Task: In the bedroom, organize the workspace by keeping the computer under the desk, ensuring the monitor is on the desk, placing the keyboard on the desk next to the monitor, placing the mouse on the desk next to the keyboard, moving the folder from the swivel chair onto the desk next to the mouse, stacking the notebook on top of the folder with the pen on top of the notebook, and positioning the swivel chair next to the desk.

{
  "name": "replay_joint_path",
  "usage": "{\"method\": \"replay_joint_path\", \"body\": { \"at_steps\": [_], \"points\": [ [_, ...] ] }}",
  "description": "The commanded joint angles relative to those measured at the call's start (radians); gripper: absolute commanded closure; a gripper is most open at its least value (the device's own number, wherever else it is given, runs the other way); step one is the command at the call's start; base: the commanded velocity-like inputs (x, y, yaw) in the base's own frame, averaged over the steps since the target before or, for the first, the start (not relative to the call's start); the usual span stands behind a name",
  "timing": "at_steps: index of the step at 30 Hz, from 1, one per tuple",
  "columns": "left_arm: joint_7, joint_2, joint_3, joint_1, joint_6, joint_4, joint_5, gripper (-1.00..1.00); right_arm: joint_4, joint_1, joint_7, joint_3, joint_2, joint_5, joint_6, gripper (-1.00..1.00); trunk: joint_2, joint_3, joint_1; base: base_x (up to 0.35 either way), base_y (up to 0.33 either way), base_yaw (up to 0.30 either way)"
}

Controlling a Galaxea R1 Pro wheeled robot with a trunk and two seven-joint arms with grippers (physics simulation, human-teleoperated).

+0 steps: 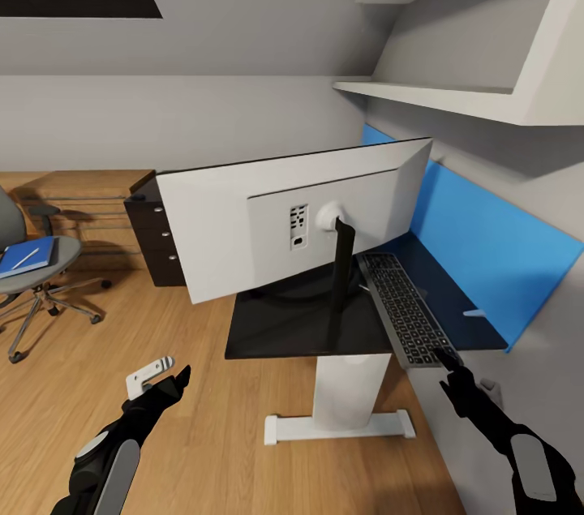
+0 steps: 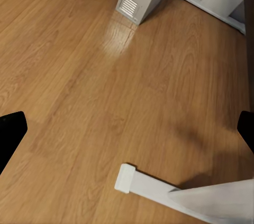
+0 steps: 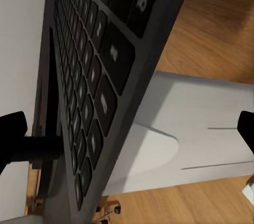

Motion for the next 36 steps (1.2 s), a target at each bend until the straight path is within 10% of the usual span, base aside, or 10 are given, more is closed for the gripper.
{"method": "replay_joint_path", "body": {
  "at_steps": [1,36],
  "points": [
    [0.006,-0.001,0.001,-0.001,0.005,-0.002,0.011,-1.00,0.000,-0.001,0.002,-0.003,0.000,-0.002,0.007,-1.00,-0.001,-0.001,0.000,0.037,0.000,0.000],
    [0.006,-0.001,0.001,-0.001,0.005,-0.002,0.010,-1.00,0.000,-0.001,0.002,-0.001,0.000,0.000,0.004,-1.00,-0.001,-0.001,0.000,0.030,0.000,0.000]
  ]
}}
